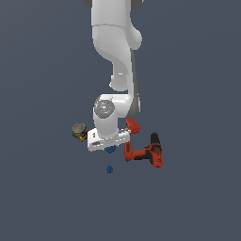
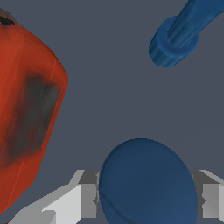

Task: Pick up a designated object from a clutter of objects.

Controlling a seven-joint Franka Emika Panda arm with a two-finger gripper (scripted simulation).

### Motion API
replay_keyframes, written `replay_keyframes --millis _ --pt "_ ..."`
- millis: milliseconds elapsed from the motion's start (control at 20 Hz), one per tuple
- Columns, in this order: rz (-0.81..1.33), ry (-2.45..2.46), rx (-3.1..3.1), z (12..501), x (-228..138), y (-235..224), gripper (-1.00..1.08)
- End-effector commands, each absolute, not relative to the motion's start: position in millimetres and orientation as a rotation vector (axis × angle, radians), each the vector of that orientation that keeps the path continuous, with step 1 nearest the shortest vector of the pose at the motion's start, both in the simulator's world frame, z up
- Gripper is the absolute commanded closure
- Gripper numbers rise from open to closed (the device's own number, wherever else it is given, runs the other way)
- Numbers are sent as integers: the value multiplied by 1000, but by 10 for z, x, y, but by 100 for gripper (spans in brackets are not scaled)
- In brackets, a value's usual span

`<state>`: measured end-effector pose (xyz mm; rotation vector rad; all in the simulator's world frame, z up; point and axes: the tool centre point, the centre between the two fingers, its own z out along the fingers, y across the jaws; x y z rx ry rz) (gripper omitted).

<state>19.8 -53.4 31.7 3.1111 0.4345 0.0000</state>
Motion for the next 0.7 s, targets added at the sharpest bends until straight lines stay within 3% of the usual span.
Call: replay_keyframes --millis 0,650 --pt "0 436 3111 310 199 -528 108" --pt "1 435 3111 455 150 -580 108"
